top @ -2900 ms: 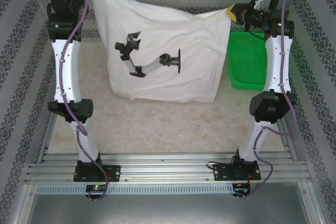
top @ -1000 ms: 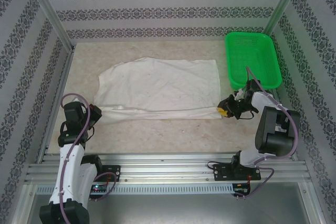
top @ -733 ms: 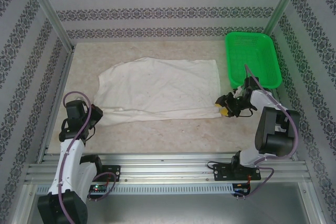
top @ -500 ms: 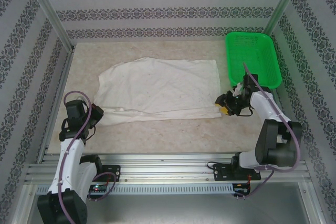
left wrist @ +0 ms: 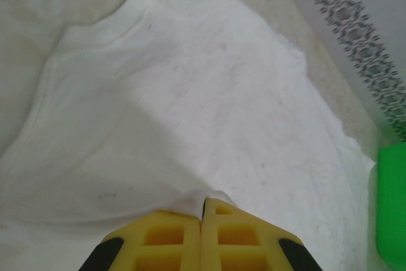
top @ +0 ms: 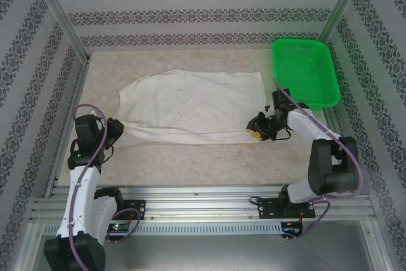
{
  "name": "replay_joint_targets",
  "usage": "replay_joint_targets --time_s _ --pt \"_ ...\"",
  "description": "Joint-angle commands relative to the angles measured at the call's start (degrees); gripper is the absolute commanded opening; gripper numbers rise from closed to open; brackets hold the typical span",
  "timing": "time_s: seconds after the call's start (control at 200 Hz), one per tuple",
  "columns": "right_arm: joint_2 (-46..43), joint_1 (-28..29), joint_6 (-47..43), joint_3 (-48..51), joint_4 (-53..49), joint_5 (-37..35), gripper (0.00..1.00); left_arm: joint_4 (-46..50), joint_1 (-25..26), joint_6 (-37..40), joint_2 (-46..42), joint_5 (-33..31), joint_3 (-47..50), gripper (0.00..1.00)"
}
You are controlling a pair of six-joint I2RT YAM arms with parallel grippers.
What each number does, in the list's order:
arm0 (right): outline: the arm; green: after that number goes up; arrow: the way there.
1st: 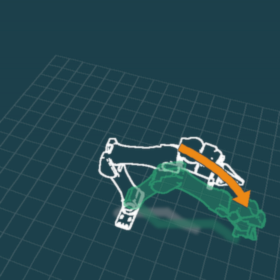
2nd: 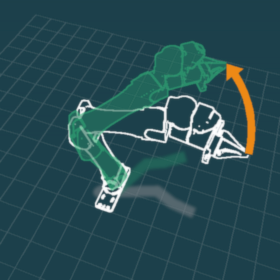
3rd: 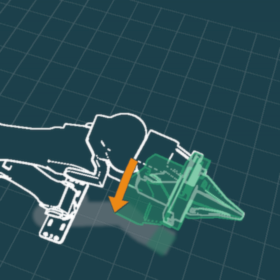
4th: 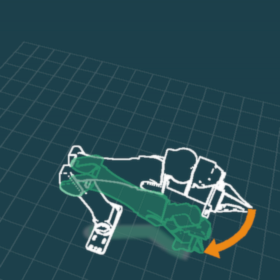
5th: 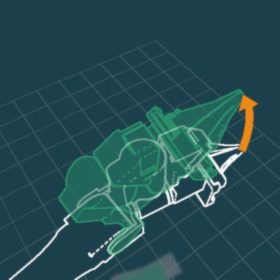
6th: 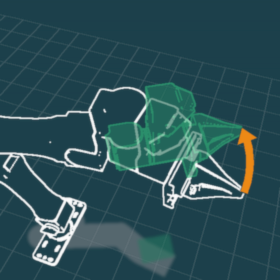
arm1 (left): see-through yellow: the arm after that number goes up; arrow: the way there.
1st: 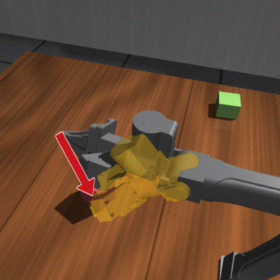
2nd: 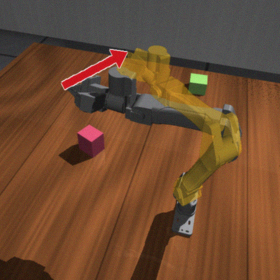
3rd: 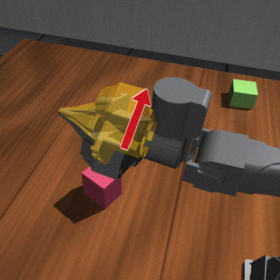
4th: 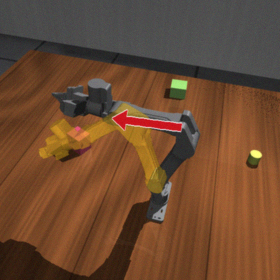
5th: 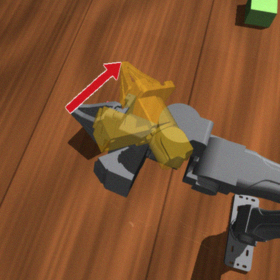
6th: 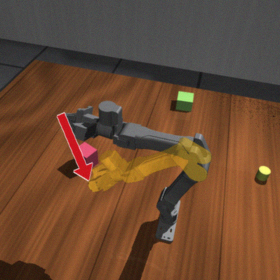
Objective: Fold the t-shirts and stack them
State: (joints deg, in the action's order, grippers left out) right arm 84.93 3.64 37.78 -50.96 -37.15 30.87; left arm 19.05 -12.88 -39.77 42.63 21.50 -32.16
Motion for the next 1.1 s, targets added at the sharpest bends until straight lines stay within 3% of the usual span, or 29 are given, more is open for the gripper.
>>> replay_joint_targets --time_s 0.0,0.42,0.704,1.094 --pt "0.9 0.8 2.6 0.9 0.9 -2.5 0.34 -5.2 -0.4 -1.7 1.0 2.2 -4.5 0.0" --pt "3.3 4.8 4.6 1.0 3.5 -2.5 0.38 -12.3 -0.4 -7.5 4.0 3.4 -4.8 0.0" --pt "4.8 7.8 5.9 0.6 3.6 -4.2 0.21 -10.6 -0.4 -6.0 3.6 3.1 -4.1 0.0" --pt "8.7 8.2 6.2 0.2 5.5 -5.5 0.18 -9.7 -0.4 -5.3 3.6 3.2 -4.3 0.0"
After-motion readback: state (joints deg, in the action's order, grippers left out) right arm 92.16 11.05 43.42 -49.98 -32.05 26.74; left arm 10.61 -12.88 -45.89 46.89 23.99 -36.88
